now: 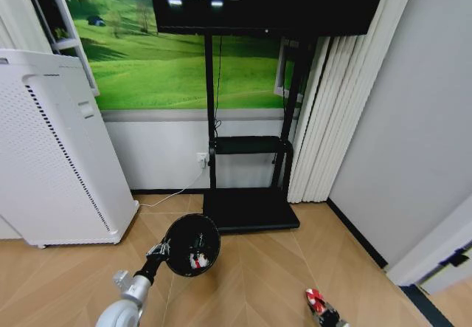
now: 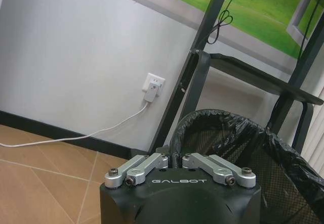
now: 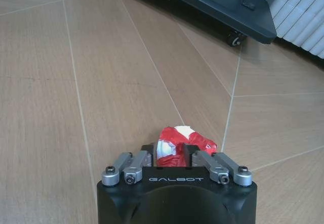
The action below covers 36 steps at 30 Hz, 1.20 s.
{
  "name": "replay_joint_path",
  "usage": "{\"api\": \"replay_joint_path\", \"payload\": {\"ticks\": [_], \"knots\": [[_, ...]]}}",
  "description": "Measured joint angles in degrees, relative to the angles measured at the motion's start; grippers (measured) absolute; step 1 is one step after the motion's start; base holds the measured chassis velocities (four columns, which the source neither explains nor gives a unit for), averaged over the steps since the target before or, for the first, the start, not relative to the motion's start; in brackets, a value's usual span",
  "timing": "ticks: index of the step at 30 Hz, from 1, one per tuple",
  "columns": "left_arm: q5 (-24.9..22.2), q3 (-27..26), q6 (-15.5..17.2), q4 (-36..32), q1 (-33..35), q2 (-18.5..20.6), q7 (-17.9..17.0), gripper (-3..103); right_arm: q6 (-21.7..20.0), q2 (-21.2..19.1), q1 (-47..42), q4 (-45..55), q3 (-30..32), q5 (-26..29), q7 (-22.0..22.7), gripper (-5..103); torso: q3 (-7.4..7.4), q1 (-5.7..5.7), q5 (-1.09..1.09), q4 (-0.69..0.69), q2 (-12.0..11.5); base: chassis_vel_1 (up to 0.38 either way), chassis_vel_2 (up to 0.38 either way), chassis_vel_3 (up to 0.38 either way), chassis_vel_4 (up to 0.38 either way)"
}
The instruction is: Pick up the trash bin and place the garbage on the floor into it.
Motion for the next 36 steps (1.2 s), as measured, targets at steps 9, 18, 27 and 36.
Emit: {"api": "replay_joint_path", "payload": {"ticks": [9, 18, 27, 36], "knots": [[-0.03, 0.07, 0.00, 0.12, -0.05, 0.01, 0.02, 7, 0.03, -0.04, 0.08, -0.35, 0.00, 0.06, 0.43, 5, 0.00, 0.00, -0.01, 0.00, 0.00, 0.000, 0.000, 0.000, 0.000], [-0.06, 0.19, 0.00, 0.12, -0.14, 0.01, -0.01, 7, 0.18, 0.09, 0.06, -0.38, -0.04, 0.29, 0.71, 3, 0.00, 0.00, 0.00, 0.00, 0.00, 0.000, 0.000, 0.000, 0.000], [0.02, 0.33, 0.00, 0.11, -0.09, 0.00, -0.05, 7, 0.87, -0.31, -0.96, 0.97, 0.67, 1.98, 1.47, 3, 0.00, 0.00, 0.01, 0.00, 0.00, 0.000, 0.000, 0.000, 0.000], [0.48, 2.98, 0.01, 2.57, -2.56, 0.98, -0.09, 7, 2.81, -1.85, -3.28, 6.89, 1.69, 6.44, 2.32, 1, 0.00, 0.00, 0.00, 0.00, 0.00, 0.000, 0.000, 0.000, 0.000]]}}
